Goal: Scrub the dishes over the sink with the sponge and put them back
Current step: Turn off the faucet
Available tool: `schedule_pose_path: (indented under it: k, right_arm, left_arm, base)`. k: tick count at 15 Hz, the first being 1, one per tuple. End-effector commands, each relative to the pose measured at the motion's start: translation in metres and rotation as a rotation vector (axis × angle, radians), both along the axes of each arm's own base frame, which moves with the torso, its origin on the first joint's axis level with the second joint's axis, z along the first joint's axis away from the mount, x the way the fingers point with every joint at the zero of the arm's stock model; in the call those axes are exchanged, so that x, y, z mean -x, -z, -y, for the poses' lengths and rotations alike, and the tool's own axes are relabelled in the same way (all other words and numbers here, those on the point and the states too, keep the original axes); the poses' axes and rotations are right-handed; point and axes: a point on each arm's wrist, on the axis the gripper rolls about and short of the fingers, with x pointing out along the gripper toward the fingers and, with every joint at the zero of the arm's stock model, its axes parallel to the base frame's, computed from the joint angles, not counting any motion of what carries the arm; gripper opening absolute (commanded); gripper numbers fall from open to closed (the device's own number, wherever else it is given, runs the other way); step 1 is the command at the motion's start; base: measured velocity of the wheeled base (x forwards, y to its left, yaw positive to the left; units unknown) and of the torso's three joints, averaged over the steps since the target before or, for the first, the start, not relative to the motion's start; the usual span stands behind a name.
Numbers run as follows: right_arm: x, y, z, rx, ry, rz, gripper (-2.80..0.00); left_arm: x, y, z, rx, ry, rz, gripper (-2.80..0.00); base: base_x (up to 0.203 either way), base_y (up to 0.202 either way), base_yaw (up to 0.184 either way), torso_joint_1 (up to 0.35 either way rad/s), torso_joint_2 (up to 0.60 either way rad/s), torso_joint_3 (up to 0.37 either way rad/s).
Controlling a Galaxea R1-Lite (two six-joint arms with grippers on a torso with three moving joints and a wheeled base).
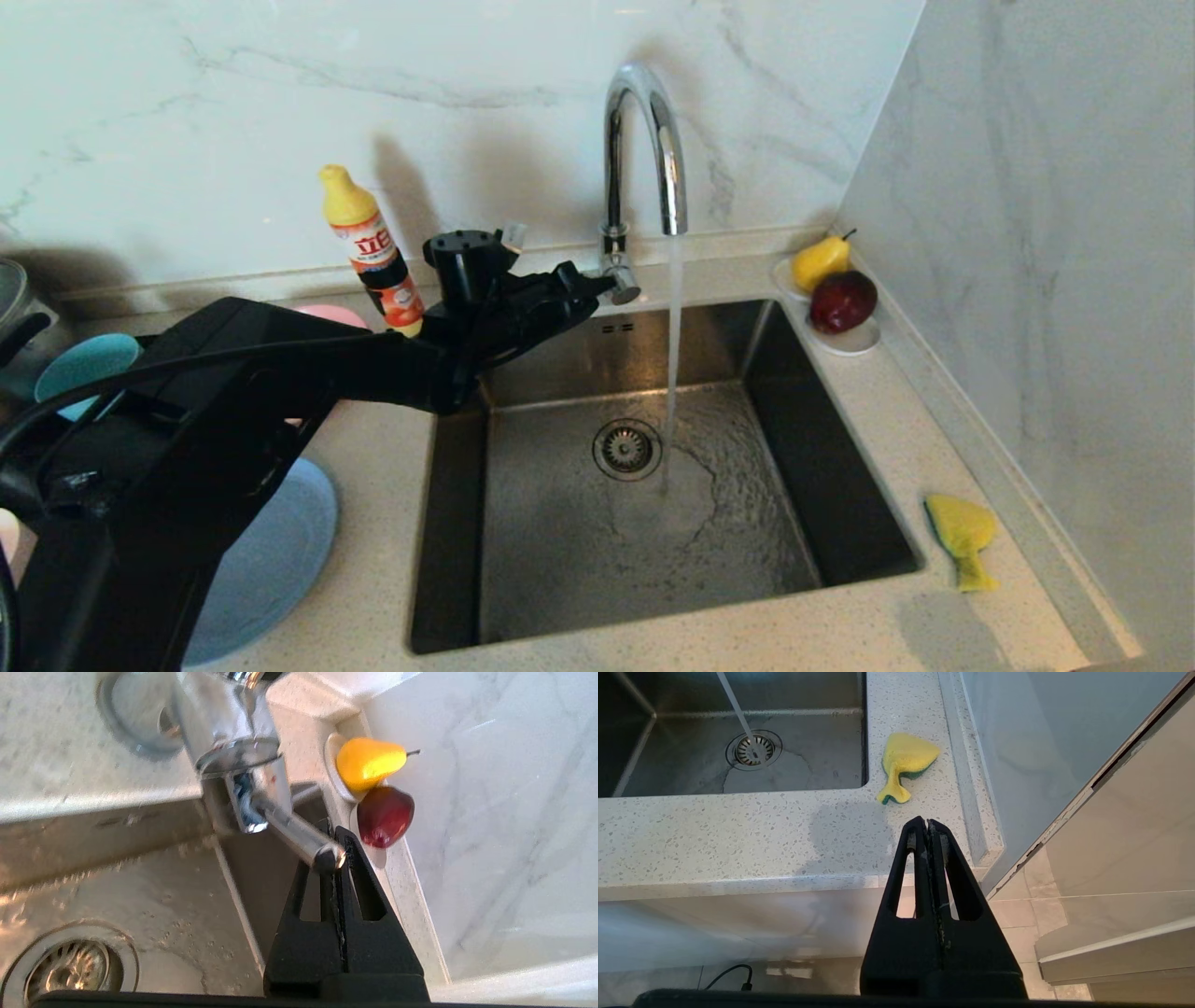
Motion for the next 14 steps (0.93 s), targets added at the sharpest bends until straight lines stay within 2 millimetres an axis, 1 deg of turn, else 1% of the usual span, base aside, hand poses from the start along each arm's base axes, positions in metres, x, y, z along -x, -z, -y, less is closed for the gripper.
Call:
schedule_pose_path:
  k: [1,4,6,14]
  right_arm:
    - [0.0,0.0,0.0,0.0,0.0,-0.001,-2.8]
    - [0.0,0.0,0.0,0.0,0.0,-0.001,-2.8]
    - [0.0,0.0,0.0,0.0,0.0,-0.001,-2.8]
    - [0.0,0.0,0.0,0.0,0.0,-0.001,-2.8]
  left_arm:
    - [-0.008,0.003,0.002,0.013,-0.015,0.018,-2.8]
    - [-0.017,0.001,0.005,0.034,-0.07,0.037,-2.8]
    - [-0.021,0.004,0.005,0.042,-0.083,0.025,-2.8]
    - [-0.019,-0.004,0.001,0.061,-0.094,0.028,-2.8]
  base:
    - [0.0,0.0,0.0,0.0,0.0,0.0]
    - [0.0,0.0,0.0,0.0,0.0,0.0]
    - [0.0,0.0,0.0,0.0,0.0,0.0]
    - [0.0,0.0,0.0,0.0,0.0,0.0]
